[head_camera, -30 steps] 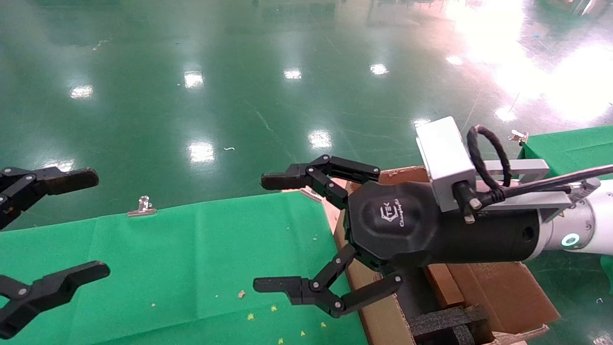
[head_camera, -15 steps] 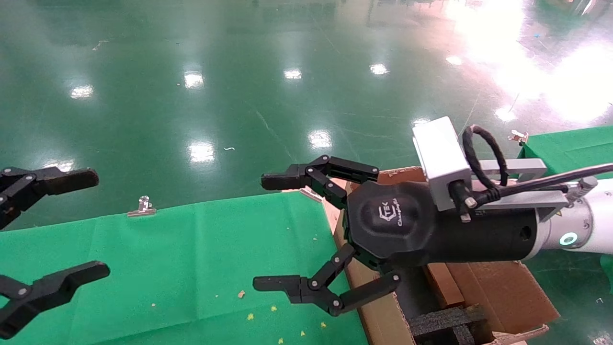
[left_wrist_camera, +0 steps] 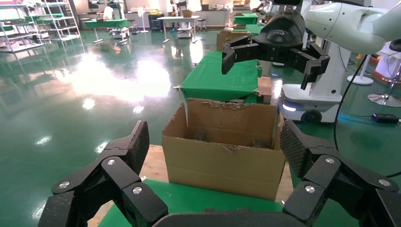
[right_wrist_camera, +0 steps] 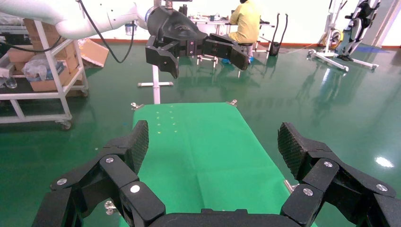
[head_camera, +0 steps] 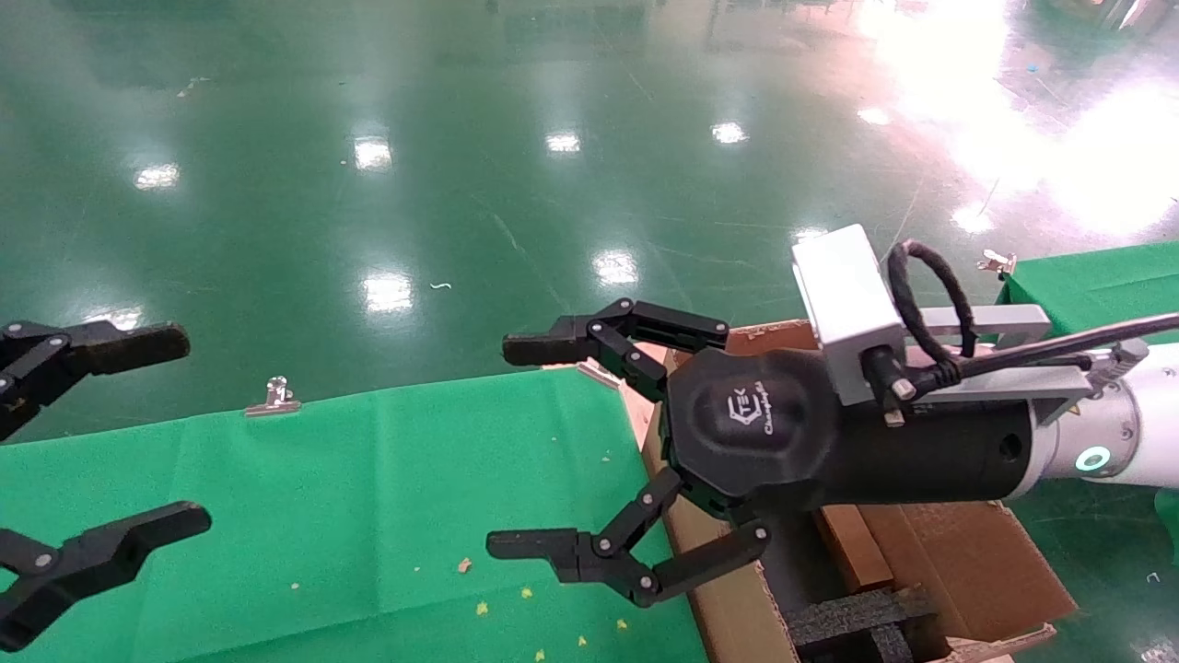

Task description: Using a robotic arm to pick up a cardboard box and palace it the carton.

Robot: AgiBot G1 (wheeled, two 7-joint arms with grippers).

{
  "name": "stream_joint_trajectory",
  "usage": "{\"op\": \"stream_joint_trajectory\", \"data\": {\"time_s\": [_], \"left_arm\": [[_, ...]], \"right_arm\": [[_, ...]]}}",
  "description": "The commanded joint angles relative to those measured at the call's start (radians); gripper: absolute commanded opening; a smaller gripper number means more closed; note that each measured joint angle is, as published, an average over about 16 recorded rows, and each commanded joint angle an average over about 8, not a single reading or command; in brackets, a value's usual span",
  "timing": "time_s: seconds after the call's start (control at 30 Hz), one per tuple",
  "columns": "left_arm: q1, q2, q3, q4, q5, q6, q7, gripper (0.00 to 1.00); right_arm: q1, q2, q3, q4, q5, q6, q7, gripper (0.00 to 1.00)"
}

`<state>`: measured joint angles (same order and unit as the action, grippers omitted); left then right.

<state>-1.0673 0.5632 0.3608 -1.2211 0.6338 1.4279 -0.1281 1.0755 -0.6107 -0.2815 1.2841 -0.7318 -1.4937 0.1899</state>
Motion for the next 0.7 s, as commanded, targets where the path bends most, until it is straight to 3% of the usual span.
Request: {"op": "stream_joint_trajectory", "data": {"time_s": [0.03, 0.7], "left_arm": [[0.000, 0.000, 0.000, 0.000, 0.000, 0.000, 0.000, 1.00], [0.000, 0.000, 0.000, 0.000, 0.000, 0.000, 0.000, 1.00]], "right_arm": [[0.000, 0.000, 0.000, 0.000, 0.000, 0.000, 0.000, 1.00], [0.001, 0.000, -0.001, 0.000, -0.001, 0.001, 0.001, 1.00]]}}
